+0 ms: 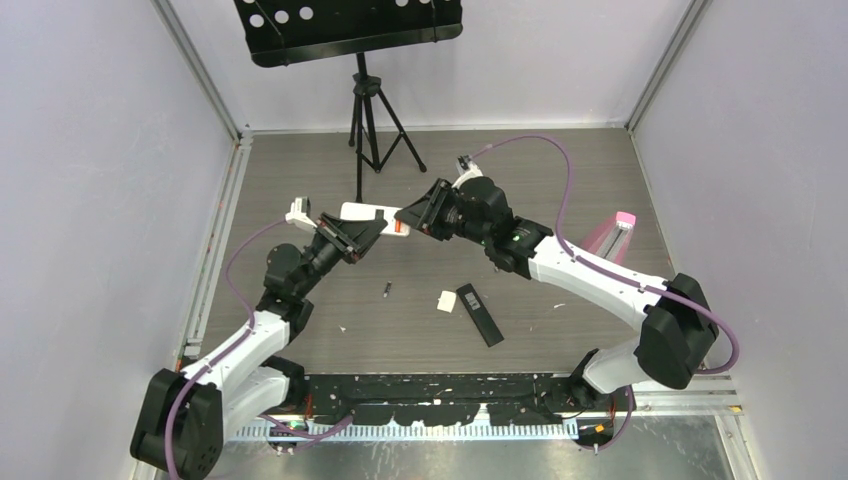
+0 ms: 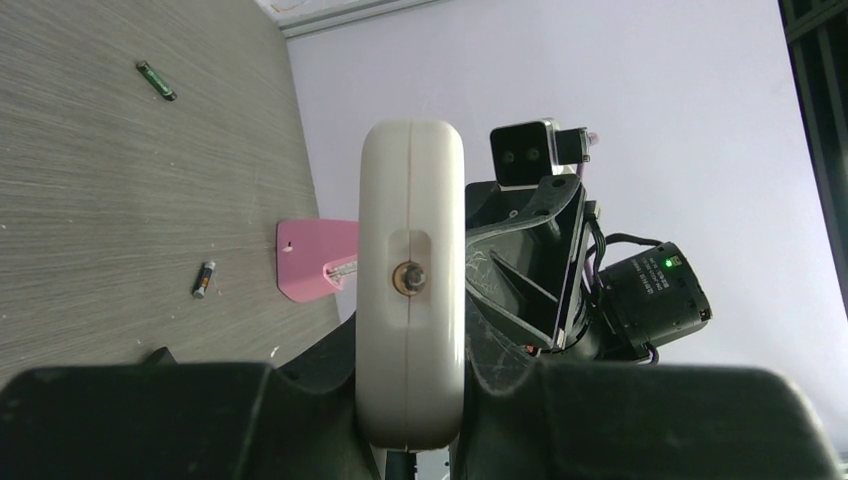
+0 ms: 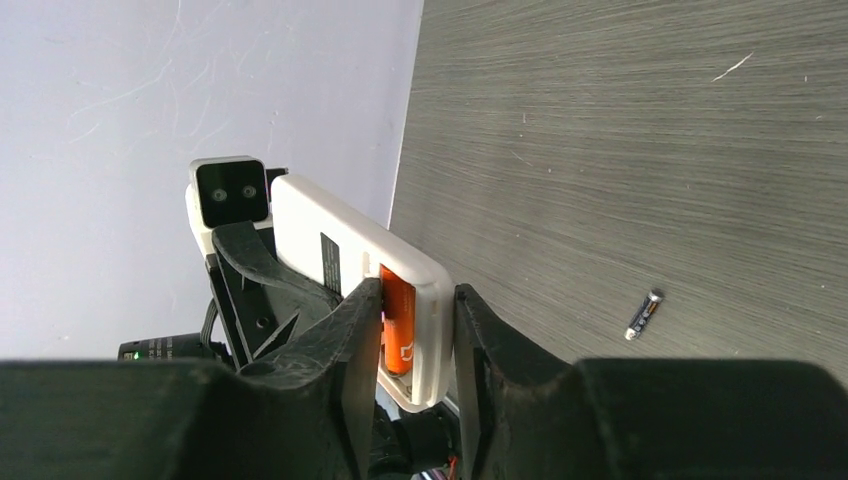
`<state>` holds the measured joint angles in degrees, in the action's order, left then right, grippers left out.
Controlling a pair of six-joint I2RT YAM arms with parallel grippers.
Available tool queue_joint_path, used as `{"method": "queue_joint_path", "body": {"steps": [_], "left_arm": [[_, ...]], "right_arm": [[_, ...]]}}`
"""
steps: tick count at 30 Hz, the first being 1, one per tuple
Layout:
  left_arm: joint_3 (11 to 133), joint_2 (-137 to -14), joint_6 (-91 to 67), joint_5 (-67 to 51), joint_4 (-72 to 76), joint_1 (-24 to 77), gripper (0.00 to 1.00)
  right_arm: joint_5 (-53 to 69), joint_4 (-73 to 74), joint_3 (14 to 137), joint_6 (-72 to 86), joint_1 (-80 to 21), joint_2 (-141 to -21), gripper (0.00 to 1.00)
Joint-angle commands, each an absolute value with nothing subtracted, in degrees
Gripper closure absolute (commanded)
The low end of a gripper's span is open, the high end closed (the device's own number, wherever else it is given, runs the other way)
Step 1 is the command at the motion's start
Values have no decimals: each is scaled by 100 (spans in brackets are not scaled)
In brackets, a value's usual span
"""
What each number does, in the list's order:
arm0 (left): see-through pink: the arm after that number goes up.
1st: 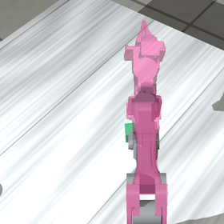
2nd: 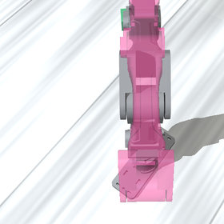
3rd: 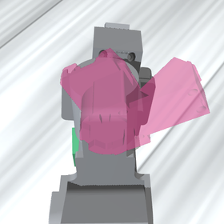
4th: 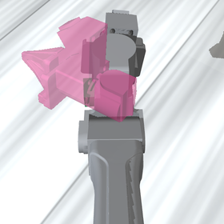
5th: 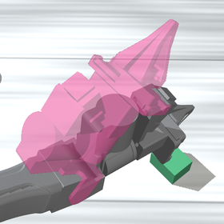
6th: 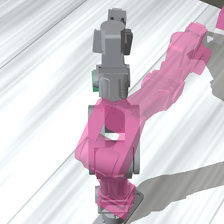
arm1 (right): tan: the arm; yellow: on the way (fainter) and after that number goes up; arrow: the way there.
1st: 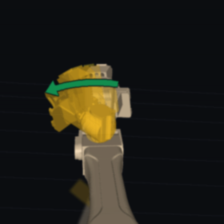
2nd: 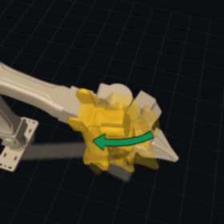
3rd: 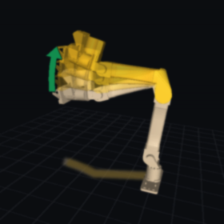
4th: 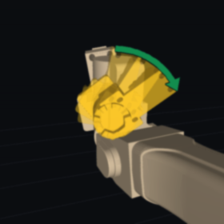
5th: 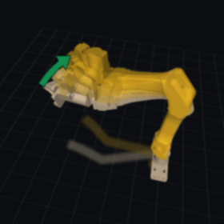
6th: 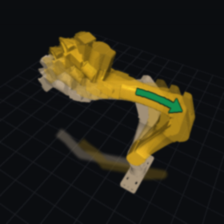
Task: Load the batteries into the remote control
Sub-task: Load the battery into the remote control, then pick up the battery from the center of the board.
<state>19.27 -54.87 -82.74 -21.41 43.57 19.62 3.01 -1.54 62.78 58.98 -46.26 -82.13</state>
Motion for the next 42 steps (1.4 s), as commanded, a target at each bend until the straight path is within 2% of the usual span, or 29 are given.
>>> {"method": "queue_joint_path", "body": {"steps": [1, 6, 9, 12, 17, 20, 25, 31, 42], "left_arm": [[2039, -5323, -8265, -2576, 5124, 2074, 100], [1961, -5163, -7813, -2300, 4146, 2021, 100], [1986, -4927, -7334, -1948, 2975, 1952, 100], [2131, -4644, -6849, -1645, 1648, 1855, 100], [2633, -3971, -6041, -599, -768, 1819, 100], [2935, -3582, -5574, -65, -1573, 1819, 100], [3618, -2950, -4683, 272, -2123, 1819, 100], [4134, -2441, -3922, 800, -2604, 1819, 100], [4254, -2084, -3791, 1461, -2939, 1819, 100]], "right_arm": [[278, -146, 6359, 5819, -4668, -8277, 63], [393, -461, 6186, 5651, -4658, -7922, 37], [354, -333, 6163, 5460, -4634, -7654, 30], [64, 352, 6282, 5212, -4608, -7469, 30], [-774, 1733, 6588, 5203, -4608, -7718, 44], [-913, 2313, 6845, 5295, -4737, -8296, 51], [-1599, 2973, 7716, 5259, -5608, -9667, 49], [-1628, 3273, 8590, 5674, -6035, -10924, 47], [-2167, 3492, 9193, 5749, -6214, -11912, 51]]}}
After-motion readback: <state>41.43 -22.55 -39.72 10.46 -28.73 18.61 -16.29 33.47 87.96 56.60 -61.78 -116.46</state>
